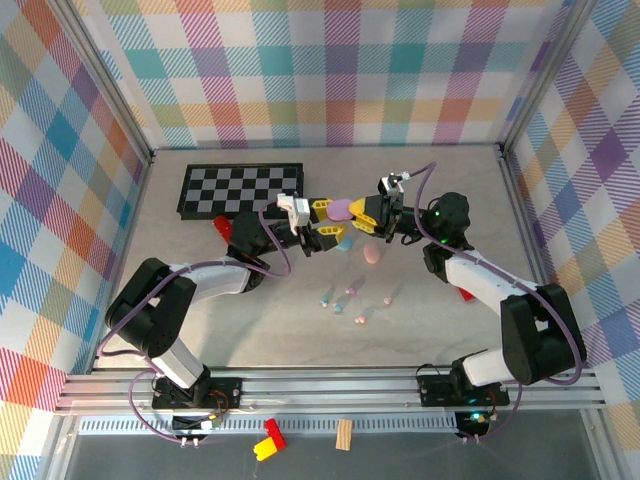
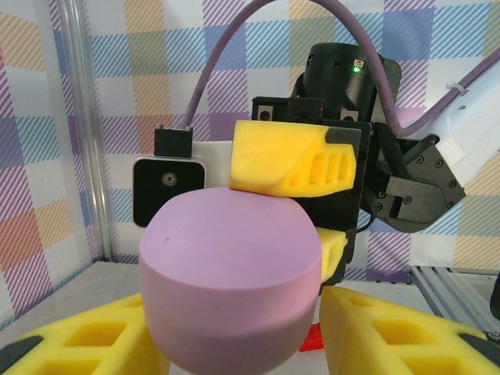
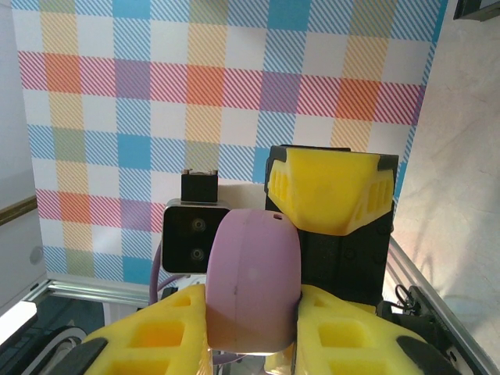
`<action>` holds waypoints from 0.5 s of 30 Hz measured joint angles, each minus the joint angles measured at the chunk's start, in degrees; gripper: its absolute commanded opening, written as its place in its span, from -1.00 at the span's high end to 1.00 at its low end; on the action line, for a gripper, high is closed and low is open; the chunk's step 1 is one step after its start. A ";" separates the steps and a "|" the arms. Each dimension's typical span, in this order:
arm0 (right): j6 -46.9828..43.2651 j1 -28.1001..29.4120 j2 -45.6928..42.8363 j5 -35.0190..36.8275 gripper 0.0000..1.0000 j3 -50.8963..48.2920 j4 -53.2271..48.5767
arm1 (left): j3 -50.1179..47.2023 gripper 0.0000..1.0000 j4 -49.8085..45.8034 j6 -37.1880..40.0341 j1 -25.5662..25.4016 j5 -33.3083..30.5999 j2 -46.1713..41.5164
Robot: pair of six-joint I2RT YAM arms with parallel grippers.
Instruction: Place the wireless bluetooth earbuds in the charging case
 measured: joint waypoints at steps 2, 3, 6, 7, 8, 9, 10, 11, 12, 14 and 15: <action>-0.15 0.00 -0.22 0.00 0.52 0.00 -0.42 | 0.04 0.01 -0.02 0.00 0.00 0.00 0.00; -0.44 0.00 -0.39 0.00 0.52 0.00 -0.76 | 0.09 0.01 -0.02 0.00 0.00 0.02 0.00; -1.29 0.00 -0.81 0.02 0.52 0.00 -1.86 | 0.31 0.01 -0.02 -0.02 0.00 0.04 0.02; -1.46 0.00 -0.92 0.02 0.52 0.00 -2.19 | 0.42 0.01 -0.02 -0.04 0.00 0.04 0.02; -1.55 0.00 -0.94 0.00 0.52 0.00 -2.38 | 0.50 0.01 0.00 -0.20 0.00 0.04 0.02; -1.68 0.00 -0.94 0.00 0.52 -0.02 -2.51 | 0.52 0.00 0.00 -0.31 0.00 0.07 0.02; -1.73 0.00 -0.94 0.00 0.52 -0.02 -2.67 | 0.52 0.00 0.00 -0.48 0.00 0.15 0.04; -1.75 0.00 -0.94 0.00 0.52 -0.02 -2.80 | 0.52 0.00 0.00 -0.63 0.00 0.17 0.11; -1.81 0.00 -0.94 0.02 0.52 -0.02 -2.95 | 0.52 0.01 0.00 -0.70 0.00 0.17 0.13; -2.03 0.00 -0.94 -0.02 0.53 -0.15 -2.99 | 0.55 0.13 -0.02 -0.92 0.00 0.15 0.24; -2.14 0.00 -0.94 -0.07 0.53 -0.17 -2.99 | 0.52 0.19 -0.04 -1.03 0.00 0.07 0.26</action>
